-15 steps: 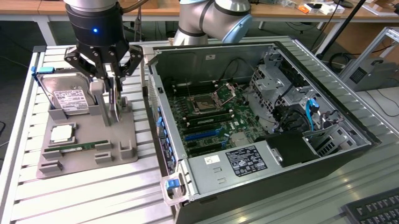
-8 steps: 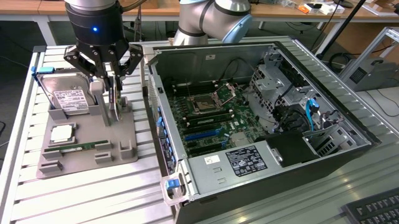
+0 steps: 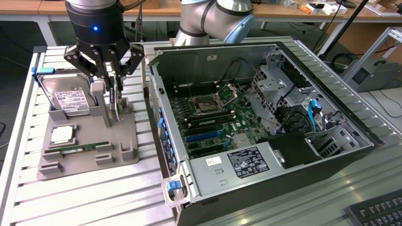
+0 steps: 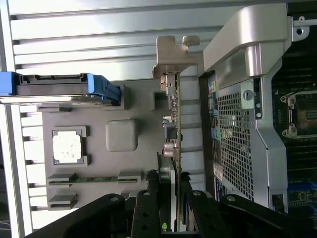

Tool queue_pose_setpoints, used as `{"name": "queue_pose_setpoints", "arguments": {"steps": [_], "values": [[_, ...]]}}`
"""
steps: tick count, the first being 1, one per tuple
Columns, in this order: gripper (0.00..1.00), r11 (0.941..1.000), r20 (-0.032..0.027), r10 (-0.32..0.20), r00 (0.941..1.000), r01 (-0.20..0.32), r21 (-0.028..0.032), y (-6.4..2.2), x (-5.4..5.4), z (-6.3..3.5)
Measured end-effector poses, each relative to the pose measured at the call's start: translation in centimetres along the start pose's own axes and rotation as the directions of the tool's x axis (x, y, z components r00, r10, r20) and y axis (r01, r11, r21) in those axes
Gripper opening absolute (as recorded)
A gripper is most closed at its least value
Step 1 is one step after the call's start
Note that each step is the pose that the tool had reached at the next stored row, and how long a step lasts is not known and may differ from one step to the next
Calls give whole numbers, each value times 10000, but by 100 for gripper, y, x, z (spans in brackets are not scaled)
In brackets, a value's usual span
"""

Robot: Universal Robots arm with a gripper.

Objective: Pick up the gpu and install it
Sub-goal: 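Pick up the gpu and move the gpu toward the slot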

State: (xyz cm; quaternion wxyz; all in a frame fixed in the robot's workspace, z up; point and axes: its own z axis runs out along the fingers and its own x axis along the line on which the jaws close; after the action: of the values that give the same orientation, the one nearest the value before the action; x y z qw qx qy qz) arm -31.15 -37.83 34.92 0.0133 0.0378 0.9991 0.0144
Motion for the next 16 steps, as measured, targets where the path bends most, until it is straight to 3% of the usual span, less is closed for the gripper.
{"name": "queue_pose_setpoints", "arguments": {"steps": [16], "values": [[27,10000,-1,0,10000,0,-22,1,-1,-32]]}}
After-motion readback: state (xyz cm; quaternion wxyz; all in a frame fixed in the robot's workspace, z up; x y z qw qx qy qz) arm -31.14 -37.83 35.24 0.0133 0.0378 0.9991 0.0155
